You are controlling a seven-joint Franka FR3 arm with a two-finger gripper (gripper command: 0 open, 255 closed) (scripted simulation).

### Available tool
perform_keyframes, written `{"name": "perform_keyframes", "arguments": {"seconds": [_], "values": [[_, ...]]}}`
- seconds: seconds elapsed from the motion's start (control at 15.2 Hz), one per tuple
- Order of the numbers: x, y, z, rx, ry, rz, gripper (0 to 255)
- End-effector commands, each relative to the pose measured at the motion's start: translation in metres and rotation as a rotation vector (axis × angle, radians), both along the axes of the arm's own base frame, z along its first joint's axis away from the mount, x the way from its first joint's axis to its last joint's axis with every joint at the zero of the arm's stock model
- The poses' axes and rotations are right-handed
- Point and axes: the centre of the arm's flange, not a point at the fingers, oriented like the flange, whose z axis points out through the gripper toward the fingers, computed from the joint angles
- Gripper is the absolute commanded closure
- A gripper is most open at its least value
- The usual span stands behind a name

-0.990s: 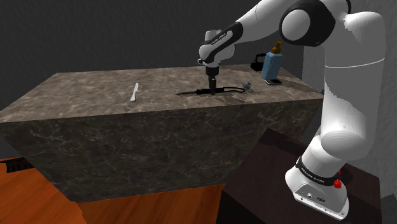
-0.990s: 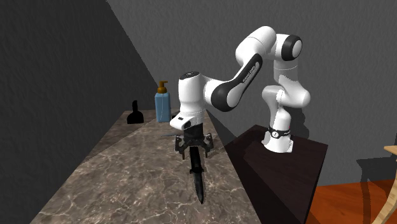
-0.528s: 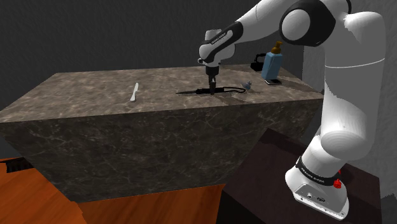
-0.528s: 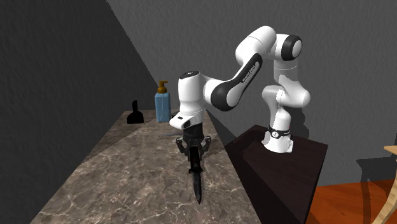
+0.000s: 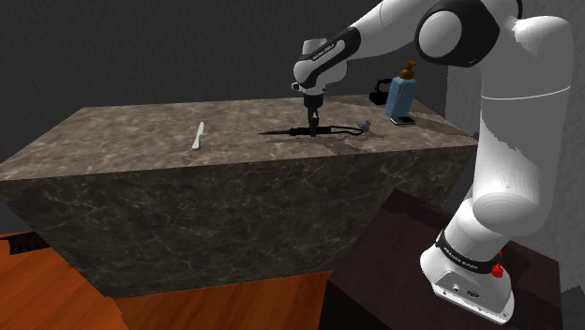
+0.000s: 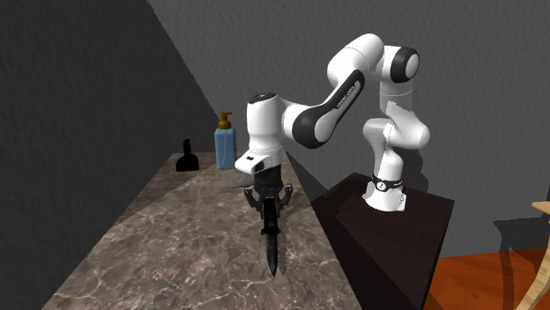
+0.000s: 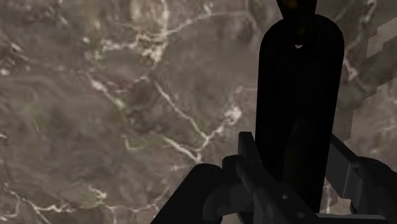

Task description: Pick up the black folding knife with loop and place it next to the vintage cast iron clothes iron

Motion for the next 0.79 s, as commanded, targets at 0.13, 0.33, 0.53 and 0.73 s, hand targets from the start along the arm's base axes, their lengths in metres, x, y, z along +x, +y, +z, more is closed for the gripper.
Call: {"name": "perform_keyframes", "arguments": {"seconds": [0.13, 0.33, 0.53, 0.73], "values": [[0.001, 0.001, 0.021, 0.0, 0.0, 0.0, 255], [0.001, 0.001, 0.037, 0.0, 0.0, 0.0, 255], [0.001, 0.001, 0.053, 0.0, 0.0, 0.0, 255], [0.001, 0.001, 0.069, 0.0, 0.0, 0.0, 255]]}}
